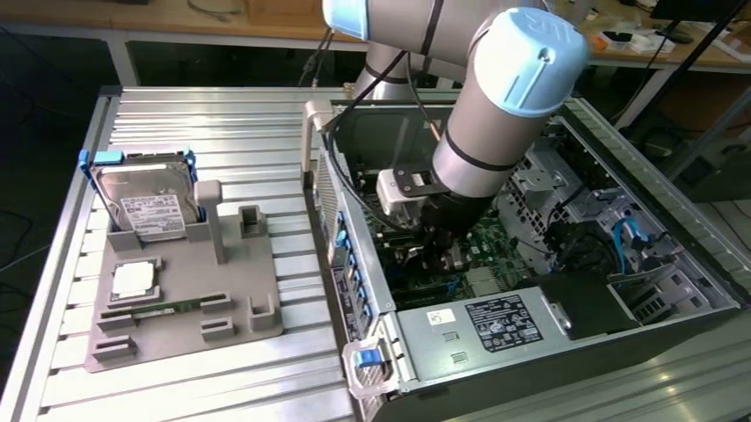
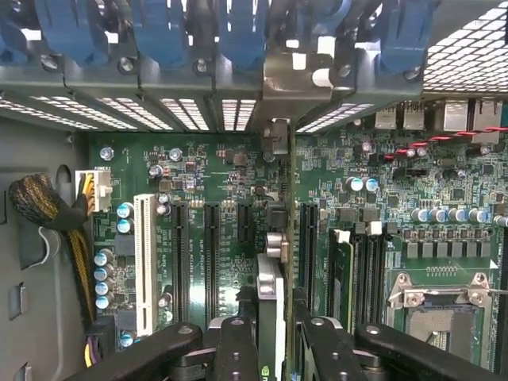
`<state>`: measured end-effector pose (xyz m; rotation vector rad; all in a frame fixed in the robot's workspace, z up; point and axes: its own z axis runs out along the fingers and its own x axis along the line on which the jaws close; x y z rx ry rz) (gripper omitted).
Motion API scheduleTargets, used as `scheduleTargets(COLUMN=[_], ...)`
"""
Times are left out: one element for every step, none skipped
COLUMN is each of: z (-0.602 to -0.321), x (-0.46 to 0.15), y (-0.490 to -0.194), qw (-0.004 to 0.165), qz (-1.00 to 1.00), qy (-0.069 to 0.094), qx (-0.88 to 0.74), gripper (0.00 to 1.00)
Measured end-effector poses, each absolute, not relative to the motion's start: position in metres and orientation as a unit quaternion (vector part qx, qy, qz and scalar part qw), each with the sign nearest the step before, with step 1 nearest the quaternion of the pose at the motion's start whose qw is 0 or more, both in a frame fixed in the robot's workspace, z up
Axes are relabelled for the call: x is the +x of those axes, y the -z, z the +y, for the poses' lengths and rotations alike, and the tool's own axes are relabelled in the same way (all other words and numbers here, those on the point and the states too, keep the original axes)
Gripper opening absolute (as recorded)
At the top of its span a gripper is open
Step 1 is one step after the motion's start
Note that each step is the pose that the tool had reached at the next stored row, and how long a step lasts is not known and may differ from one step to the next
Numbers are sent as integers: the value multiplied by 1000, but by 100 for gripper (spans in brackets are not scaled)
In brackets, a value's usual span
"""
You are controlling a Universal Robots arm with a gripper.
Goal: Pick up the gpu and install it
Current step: 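Insert the gpu into the slot, then press down on the gpu until it lock into place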
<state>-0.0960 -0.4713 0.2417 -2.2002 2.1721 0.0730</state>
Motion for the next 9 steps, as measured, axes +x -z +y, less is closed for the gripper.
scheduleTargets(z=[-471, -471, -470, -469, -469, -469, -469, -469, -469], x=[-96, -96, -96, -96, -96, -96, -96, -96, -113], y=[-242, -249, -262, -272, -282, -284, -284, -284, -284], qw=[25, 28, 32, 35, 37, 37, 37, 37, 40], qz=[702, 702, 702, 702, 702, 702, 702, 702, 701], qy=[-23, -20, -16, -13, -11, -10, -10, -10, -7], qx=[-711, -711, -711, -711, -712, -712, -712, -712, -712], gripper=[33, 33, 33, 33, 33, 11, 11, 11, 11])
